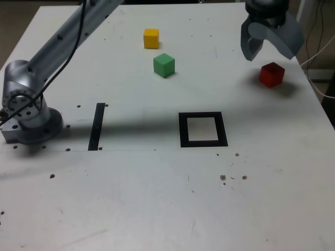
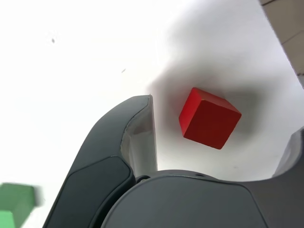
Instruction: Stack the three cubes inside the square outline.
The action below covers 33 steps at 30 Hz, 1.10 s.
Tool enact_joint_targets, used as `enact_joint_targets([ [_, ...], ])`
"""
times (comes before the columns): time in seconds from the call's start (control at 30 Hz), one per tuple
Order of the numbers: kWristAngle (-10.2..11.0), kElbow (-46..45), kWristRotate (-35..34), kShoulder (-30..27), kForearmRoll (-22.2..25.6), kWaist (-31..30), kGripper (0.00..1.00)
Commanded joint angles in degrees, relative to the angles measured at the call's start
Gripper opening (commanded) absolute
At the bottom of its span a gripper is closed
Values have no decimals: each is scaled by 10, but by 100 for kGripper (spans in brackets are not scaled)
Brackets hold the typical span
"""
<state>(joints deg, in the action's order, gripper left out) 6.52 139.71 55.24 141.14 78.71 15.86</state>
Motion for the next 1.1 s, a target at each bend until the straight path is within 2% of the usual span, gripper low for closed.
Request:
enact_joint_targets([
  [0.0,2,3,15,5,-5,0,97],
  [0.17,3,2,44,12,-14,0,97],
  [0.33,-7,1,80,19,-19,-1,97],
  [0.57,-17,-1,90,33,-18,-2,97],
  [1.07,-2,0,89,40,-18,-20,85],
])
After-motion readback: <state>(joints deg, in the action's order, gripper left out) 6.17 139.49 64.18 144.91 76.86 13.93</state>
